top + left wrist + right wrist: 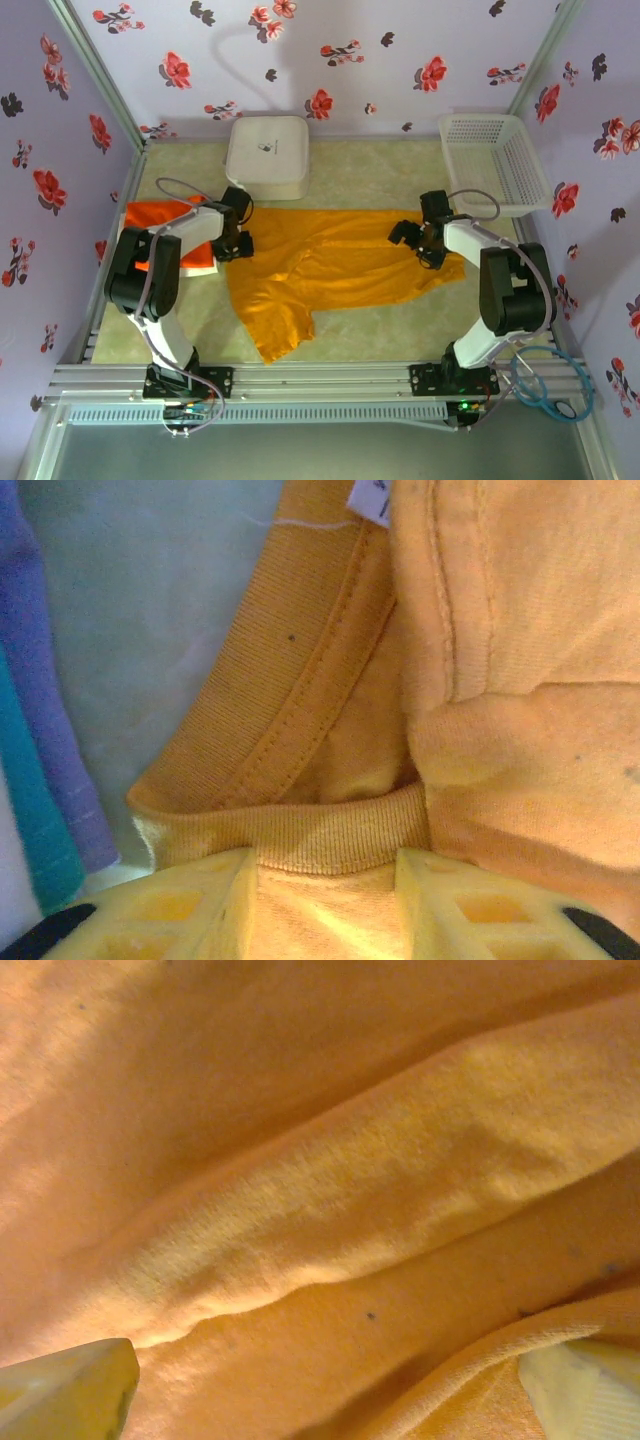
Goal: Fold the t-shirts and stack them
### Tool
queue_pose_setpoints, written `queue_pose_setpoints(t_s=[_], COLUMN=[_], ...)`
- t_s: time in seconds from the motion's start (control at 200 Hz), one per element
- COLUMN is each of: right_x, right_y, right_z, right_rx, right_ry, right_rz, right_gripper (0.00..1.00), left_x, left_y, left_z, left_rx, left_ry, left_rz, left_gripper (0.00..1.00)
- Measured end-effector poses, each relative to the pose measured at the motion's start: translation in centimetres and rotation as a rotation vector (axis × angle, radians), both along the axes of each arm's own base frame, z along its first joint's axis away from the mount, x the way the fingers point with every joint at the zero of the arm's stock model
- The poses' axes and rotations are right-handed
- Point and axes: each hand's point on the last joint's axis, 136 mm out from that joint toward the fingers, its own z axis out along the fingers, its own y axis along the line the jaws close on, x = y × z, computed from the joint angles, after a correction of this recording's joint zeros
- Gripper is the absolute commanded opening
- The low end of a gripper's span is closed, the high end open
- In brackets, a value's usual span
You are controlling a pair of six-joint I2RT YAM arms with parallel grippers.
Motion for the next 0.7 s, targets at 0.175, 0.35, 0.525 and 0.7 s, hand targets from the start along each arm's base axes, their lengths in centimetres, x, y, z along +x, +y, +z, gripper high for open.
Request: queue_pose_setpoints(t_s=[0.175, 0.35, 0.525, 0.7], right_x=[0.0, -1.7, -3.2, -4.4], right_y=[0.1, -0.3, -0.6, -1.3], right_z=[0.1, -0.1, 0.1, 0.7], right_rx=[0.000, 0.001, 0.010, -0.026], right_ry=[-0.006, -0.009, -0.014, 0.018], right_rz=[0.002, -0.020, -0.048, -0.052], right_gripper=[0.99, 0.98, 0.97, 0.99], left_x=[0.3, 0.2, 0.0, 0.0], left_y=[0.1, 0.2, 0.2, -0.2], left_z=[0.2, 0.2, 0.7, 3.1], left_rx=[0.001, 0.004, 0.004, -0.034], left_ry=[-0.008, -0.002, -0.001, -0.054], left_rz=[-0.010, -0.016, -0.020, -0.024], left_gripper=[0.40, 0.40, 0.42, 0.45])
